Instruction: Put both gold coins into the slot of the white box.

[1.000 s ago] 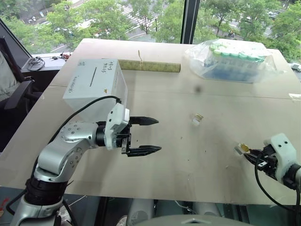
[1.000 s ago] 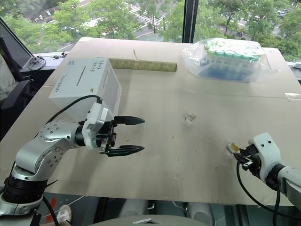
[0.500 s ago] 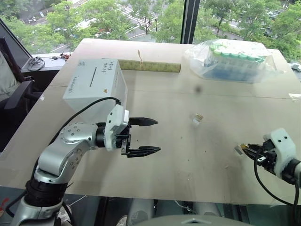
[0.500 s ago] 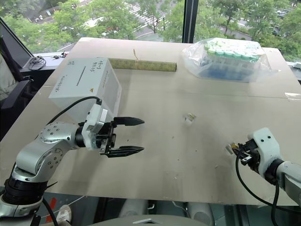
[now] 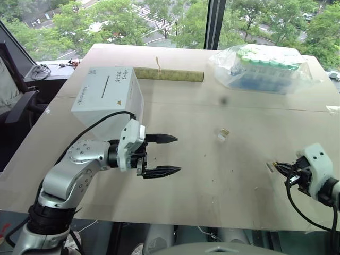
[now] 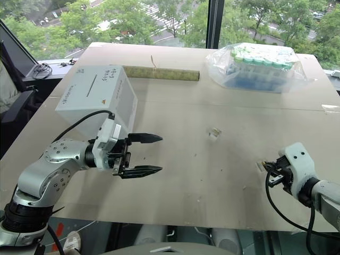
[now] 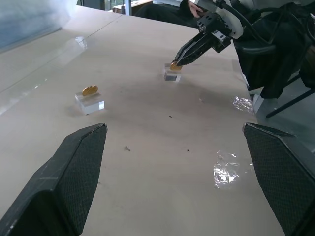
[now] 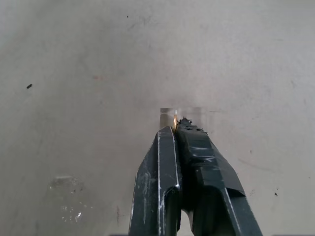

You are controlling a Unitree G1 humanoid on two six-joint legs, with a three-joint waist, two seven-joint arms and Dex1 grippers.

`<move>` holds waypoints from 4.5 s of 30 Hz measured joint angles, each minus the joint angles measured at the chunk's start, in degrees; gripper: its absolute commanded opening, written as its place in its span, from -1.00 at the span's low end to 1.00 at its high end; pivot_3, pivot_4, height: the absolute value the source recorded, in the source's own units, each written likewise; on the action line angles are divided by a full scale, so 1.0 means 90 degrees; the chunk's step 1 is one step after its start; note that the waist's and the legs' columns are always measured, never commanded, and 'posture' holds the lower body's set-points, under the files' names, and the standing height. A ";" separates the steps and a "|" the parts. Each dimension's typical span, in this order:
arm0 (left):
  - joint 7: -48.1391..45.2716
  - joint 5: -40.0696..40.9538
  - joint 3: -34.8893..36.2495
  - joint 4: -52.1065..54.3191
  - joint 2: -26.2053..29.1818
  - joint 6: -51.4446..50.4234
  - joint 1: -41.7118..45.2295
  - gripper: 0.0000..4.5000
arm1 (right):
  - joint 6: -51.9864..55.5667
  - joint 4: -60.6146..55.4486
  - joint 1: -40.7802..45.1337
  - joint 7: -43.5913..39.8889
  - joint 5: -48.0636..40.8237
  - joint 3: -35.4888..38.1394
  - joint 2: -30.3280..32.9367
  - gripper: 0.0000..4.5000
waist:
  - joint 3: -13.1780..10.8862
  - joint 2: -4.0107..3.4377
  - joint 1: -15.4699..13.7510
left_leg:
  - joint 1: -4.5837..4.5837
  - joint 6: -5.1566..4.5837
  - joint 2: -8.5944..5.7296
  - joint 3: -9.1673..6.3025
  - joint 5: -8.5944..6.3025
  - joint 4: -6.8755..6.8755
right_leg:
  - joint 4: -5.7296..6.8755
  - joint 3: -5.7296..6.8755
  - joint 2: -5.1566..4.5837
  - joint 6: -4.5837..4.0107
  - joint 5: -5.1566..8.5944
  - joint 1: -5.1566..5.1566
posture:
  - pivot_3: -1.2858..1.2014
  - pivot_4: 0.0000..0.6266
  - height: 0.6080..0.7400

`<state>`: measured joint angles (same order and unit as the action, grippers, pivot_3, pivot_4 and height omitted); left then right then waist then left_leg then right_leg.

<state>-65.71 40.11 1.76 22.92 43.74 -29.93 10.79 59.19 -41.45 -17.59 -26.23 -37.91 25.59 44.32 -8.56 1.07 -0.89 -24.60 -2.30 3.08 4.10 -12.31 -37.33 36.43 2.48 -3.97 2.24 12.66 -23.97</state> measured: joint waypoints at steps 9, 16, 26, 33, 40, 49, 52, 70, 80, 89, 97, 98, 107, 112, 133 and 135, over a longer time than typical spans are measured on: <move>0.0566 0.1183 0.0045 -0.0179 0.0053 -0.1842 0.0693 1.00 | 0.0320 -0.0150 0.0760 0.0064 -0.2392 0.1394 -0.0308 -1.00 | -0.0003 0.0004 0.0006 | 0.0006 0.0000 0.0000 -0.0003 0.0000 -0.0003 | 0.0015 -0.0003 0.0003 0.0000 0.0000 0.0001 | 0.03 -0.52 1.00; 0.1201 0.2159 0.0065 -0.0742 -0.0743 -0.2893 0.2062 0.27 | -0.0097 -0.0352 0.2028 0.1257 -0.5237 0.0897 0.0501 -1.00 | -0.0014 0.0022 0.0029 | 0.0020 -0.0001 -0.0006 -0.0001 0.0001 -0.0012 | 0.0019 -0.0016 0.0004 0.0000 0.0000 0.0019 | 0.03 -0.52 1.00; 0.1588 0.2380 -0.0005 -0.1252 -0.1581 -0.3187 0.2977 -0.07 | -0.0778 -0.0111 0.4390 0.2365 -0.6087 -0.1390 0.0767 -1.00 | -0.0023 0.0038 0.0012 | 0.0012 -0.0001 -0.0007 -0.0005 0.0001 -0.0011 | 0.0019 -0.0013 0.0010 -0.0019 -0.0013 0.0017 | 0.03 -0.52 1.00; 0.1591 0.2370 -0.0007 -0.1258 -0.1714 -0.3187 0.3031 -0.07 | -0.0890 0.0149 0.5016 0.2409 -0.5950 -0.2093 0.0593 -1.00 | -0.0024 0.0039 0.0011 | 0.0010 -0.0001 -0.0006 -0.0004 0.0001 -0.0011 | 0.0019 -0.0012 0.0009 -0.0018 -0.0015 0.0016 | 0.03 -0.52 1.00; 0.1557 0.2321 -0.0007 -0.1252 -0.1755 -0.3174 0.3031 -0.32 | -0.0898 0.0312 0.5141 0.2230 -0.5821 -0.2234 0.0579 -1.00 | -0.0024 0.0039 0.0012 | 0.0011 -0.0001 -0.0005 -0.0004 0.0001 -0.0011 | 0.0019 -0.0011 0.0009 -0.0019 -0.0015 0.0016 | 0.03 -0.52 1.00; 0.1441 0.2320 0.0023 -0.1274 -0.1737 -0.3175 0.3030 -0.94 | -0.0910 0.0493 0.5139 0.1986 -0.5702 -0.2220 0.0585 -1.00 | -0.0024 0.0039 0.0012 | 0.0010 -0.0001 -0.0003 -0.0004 0.0001 -0.0011 | 0.0019 -0.0010 0.0009 -0.0019 -0.0014 0.0015 | 0.03 -0.52 1.00; 0.1441 0.2321 0.0024 -0.1274 -0.1737 -0.3175 0.3030 -0.94 | -0.0909 0.0498 0.5139 0.1982 -0.5704 -0.2220 0.0584 -1.00 | -0.0024 0.0039 0.0012 | 0.0010 -0.0001 -0.0003 -0.0003 0.0001 -0.0011 | 0.0019 -0.0010 0.0009 -0.0020 -0.0014 0.0015 | 0.03 -0.52 1.00; 0.2363 0.3340 0.1010 -0.1255 -0.1658 -0.3652 0.2937 -1.00 | -0.0953 0.0507 0.5013 0.1550 -0.5096 -0.2213 0.0517 0.96 | -0.0025 0.0039 0.0016 | 0.0004 -0.0001 -0.0002 -0.0004 0.0001 -0.0011 | 0.0019 -0.0010 0.0009 0.0002 -0.0026 0.0005 | 0.03 -0.52 1.00; 0.5348 0.3687 0.2290 0.0301 -0.1162 -0.3178 0.2341 -1.00 | -0.1546 0.0648 0.6144 0.0521 -0.3136 -0.2512 0.0295 0.96 | -0.0033 0.0045 0.0022 | 0.0002 0.0001 0.0002 -0.0001 0.0001 -0.0010 | 0.0023 -0.0016 0.0012 0.0004 -0.0028 -0.0004 | 0.03 -0.52 1.00; 0.9718 0.1494 0.2045 0.1657 -0.0599 -0.4652 0.3256 -1.00 | -0.2342 0.1821 0.6914 -0.1078 -0.1719 -0.2790 -0.0071 0.96 | -0.0051 0.0081 -0.0014 | -0.0004 0.0001 -0.0009 -0.0005 0.0002 -0.0010 | 0.0021 -0.0018 0.0008 0.0005 -0.0030 0.0000 | 0.03 -0.52 1.00; 1.0487 0.0563 0.2055 0.1336 -0.0922 -0.6939 0.3864 -1.00 | -0.2425 0.2160 0.7171 -0.1837 -0.1362 -0.2854 -0.0357 0.96 | -0.0059 0.0082 0.0011 | 0.0000 0.0006 -0.0002 -0.0004 0.0004 -0.0005 | 0.0033 -0.0015 0.0016 0.0006 -0.0030 -0.0007 | 0.03 -0.52 1.00; 1.0466 0.0467 0.2042 0.1181 -0.0942 -0.6939 0.3866 -1.00 | -0.2419 0.2142 0.7171 -0.1927 -0.1374 -0.2841 -0.0356 0.96 | -0.0060 0.0083 0.0010 | -0.0001 0.0006 -0.0002 -0.0004 0.0004 -0.0005 | 0.0033 -0.0012 0.0016 0.0006 -0.0030 -0.0007 | 0.03 -0.52 1.00; 1.0066 0.0050 0.2006 0.0393 -0.0902 -0.6939 0.3893 -1.00 | -0.2228 0.1600 0.7015 -0.2315 -0.1572 -0.2655 -0.0065 0.96 | -0.0068 0.0096 0.0005 | -0.0002 0.0006 -0.0002 -0.0005 0.0003 -0.0005 | 0.0032 -0.0012 0.0007 0.0004 -0.0030 -0.0008 | 0.03 -0.52 1.00; 0.9755 0.0213 0.2119 0.0171 -0.0924 -0.6937 0.4016 -1.00 | -0.2150 0.1381 0.6851 -0.2392 -0.1560 -0.2621 0.0116 0.96 | -0.0068 0.0096 0.0007 | 0.0001 0.0006 -0.0001 -0.0005 0.0003 -0.0005 | 0.0034 -0.0013 0.0004 0.0004 -0.0030 -0.0008 | 0.03 -0.52 1.00; 0.9673 0.1385 0.2007 0.0287 -0.0188 -0.6940 0.3744 0.24 | -0.1681 0.0919 0.6624 -0.1995 -0.1736 -0.2458 0.0296 1.00 | -0.0069 0.0098 0.0013 | -0.0005 0.0007 0.0005 -0.0003 0.0003 -0.0004 | 0.0038 -0.0014 -0.0007 0.0003 -0.0030 -0.0016 | 0.03 -0.52 1.00; 0.9070 0.1879 0.2266 0.0644 0.0061 -0.6935 0.3573 0.24 | -0.1445 0.0893 0.6477 -0.1642 -0.1756 -0.2409 0.0308 1.00 | -0.0070 0.0099 0.0012 | -0.0011 0.0007 0.0007 -0.0002 0.0003 -0.0004 | 0.0037 -0.0015 -0.0010 0.0002 -0.0030 -0.0021 | 0.03 -0.52 1.00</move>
<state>15.92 57.02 22.16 28.72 44.29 -92.35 42.95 46.18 -33.41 40.70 -41.01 -53.71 3.90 47.09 -9.20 1.96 -0.78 -24.70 -2.24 3.14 4.09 -12.29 -37.37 36.76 2.34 -4.06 2.26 12.39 -24.17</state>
